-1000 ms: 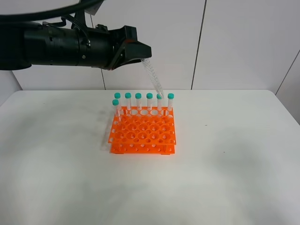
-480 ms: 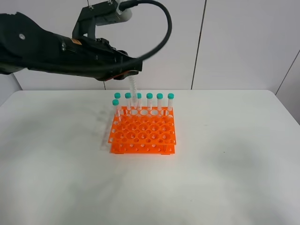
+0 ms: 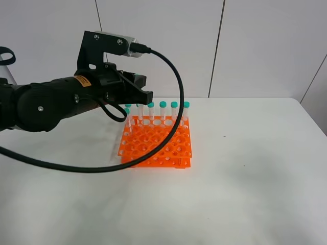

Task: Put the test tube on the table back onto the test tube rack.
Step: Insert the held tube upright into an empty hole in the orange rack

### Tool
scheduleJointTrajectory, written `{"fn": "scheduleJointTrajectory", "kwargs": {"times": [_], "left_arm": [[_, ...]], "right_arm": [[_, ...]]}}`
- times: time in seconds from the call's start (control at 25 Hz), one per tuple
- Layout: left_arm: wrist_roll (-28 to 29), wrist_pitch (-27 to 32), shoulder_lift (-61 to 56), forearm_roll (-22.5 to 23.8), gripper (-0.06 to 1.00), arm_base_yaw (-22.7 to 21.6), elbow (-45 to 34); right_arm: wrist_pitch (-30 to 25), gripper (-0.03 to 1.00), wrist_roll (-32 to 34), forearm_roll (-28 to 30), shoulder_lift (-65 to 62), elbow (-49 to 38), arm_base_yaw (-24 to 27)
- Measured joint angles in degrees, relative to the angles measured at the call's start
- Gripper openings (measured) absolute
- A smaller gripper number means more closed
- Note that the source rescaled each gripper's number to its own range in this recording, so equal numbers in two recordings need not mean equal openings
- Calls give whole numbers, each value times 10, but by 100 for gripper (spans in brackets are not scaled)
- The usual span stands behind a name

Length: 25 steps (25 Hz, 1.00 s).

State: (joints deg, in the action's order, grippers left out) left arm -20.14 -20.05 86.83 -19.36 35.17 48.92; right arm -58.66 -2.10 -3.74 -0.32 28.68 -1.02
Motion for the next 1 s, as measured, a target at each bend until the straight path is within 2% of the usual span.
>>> {"fn": "scheduleJointTrajectory", "kwargs": {"times": [0.16,0.4,0.68,1.0], "left_arm": [[-38,0,0,30,0,0,0],[-41,-21,32,38,0,-5,3],[-41,-30,96,41,0,-11,41],[-56,-11,161,41,0,-40,76]], "right_arm": [[0,100,0,0,0,0,0],[0,100,0,0,0,0,0],[0,100,0,0,0,0,0],[0,100,0,0,0,0,0]]}}
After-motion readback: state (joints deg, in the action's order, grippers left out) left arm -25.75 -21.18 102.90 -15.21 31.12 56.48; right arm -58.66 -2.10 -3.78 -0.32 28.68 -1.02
